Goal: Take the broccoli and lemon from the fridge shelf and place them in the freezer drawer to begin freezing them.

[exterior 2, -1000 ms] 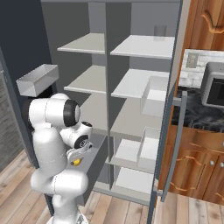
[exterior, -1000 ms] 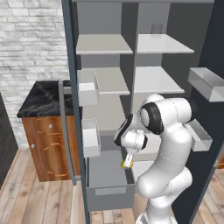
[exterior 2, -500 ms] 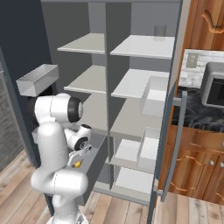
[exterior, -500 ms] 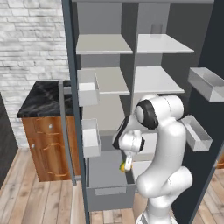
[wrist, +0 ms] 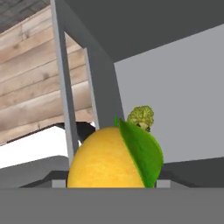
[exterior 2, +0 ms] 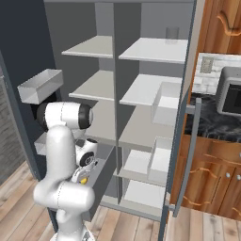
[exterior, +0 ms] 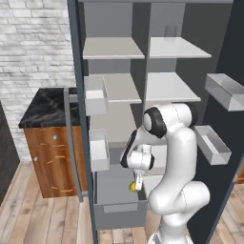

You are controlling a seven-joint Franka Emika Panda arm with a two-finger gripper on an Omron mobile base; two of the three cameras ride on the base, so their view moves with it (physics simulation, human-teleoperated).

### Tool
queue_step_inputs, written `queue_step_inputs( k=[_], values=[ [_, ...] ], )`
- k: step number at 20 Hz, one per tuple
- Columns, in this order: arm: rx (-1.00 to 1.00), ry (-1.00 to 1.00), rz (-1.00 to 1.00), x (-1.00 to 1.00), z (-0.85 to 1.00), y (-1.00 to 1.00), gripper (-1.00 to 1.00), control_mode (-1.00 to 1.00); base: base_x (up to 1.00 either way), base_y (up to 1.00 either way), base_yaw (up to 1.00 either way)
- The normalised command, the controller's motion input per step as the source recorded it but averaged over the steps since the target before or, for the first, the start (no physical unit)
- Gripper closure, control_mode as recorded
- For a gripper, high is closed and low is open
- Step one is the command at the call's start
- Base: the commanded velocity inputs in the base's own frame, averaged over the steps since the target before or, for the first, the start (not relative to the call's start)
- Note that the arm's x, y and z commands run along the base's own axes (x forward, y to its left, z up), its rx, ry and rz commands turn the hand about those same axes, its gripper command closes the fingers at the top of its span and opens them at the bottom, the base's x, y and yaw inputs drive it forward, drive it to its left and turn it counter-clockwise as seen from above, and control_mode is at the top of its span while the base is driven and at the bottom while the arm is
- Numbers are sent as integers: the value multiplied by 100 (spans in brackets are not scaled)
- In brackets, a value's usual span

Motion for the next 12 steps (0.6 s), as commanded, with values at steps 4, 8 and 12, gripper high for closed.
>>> queue_step_inputs(
  k=[4, 8, 12],
  values=[
    [0, 0, 3, 0, -36, 16, 100, -100, 0, 0, 0],
    [0, 0, 3, 0, -42, 11, 100, -100, 0, 0, 0],
    [0, 0, 3, 0, -45, 9, 100, -100, 0, 0, 0]
  ],
)
